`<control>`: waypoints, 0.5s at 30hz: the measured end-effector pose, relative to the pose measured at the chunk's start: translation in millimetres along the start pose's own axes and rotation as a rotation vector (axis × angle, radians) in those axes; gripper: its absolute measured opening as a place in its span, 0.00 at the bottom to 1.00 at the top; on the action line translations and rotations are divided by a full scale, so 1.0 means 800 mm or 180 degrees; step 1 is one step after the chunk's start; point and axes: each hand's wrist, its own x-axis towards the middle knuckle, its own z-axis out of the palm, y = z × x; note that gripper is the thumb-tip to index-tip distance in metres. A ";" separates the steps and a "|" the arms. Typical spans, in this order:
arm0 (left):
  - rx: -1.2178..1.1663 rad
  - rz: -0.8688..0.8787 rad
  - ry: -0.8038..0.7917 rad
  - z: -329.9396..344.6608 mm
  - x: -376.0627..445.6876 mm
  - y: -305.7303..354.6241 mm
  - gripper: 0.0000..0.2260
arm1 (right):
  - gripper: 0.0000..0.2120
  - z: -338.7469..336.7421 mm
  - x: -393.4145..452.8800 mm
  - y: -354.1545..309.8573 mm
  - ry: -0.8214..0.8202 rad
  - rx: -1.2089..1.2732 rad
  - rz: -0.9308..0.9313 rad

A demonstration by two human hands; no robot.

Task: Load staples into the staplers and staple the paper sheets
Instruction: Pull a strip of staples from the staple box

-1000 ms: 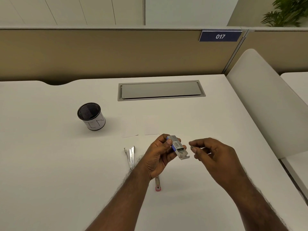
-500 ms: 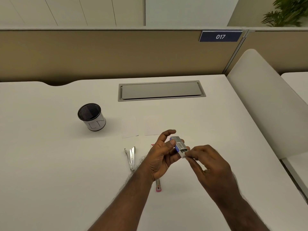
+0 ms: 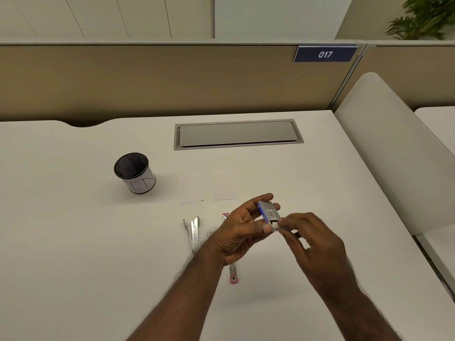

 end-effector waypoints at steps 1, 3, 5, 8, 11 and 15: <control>0.0010 -0.0001 0.0008 0.001 0.000 0.000 0.27 | 0.08 0.000 0.000 0.000 -0.0010 0.0021 -0.0006; -0.0002 -0.0004 0.0039 0.002 0.000 0.000 0.27 | 0.08 -0.001 -0.001 0.001 -0.0006 0.0026 -0.0077; -0.0032 0.0002 0.0069 0.003 0.000 0.000 0.26 | 0.10 -0.001 -0.002 0.000 -0.0017 -0.0026 -0.0211; -0.0088 0.0018 0.0099 0.004 0.000 0.000 0.25 | 0.12 -0.001 -0.003 0.000 -0.0052 -0.0057 -0.0319; -0.0159 0.0009 0.0109 0.005 0.000 -0.001 0.24 | 0.13 -0.001 -0.004 0.000 -0.0035 -0.0086 -0.0379; -0.0180 -0.0038 0.0143 0.006 -0.001 -0.002 0.22 | 0.15 0.001 -0.007 0.003 0.0002 -0.0192 -0.0476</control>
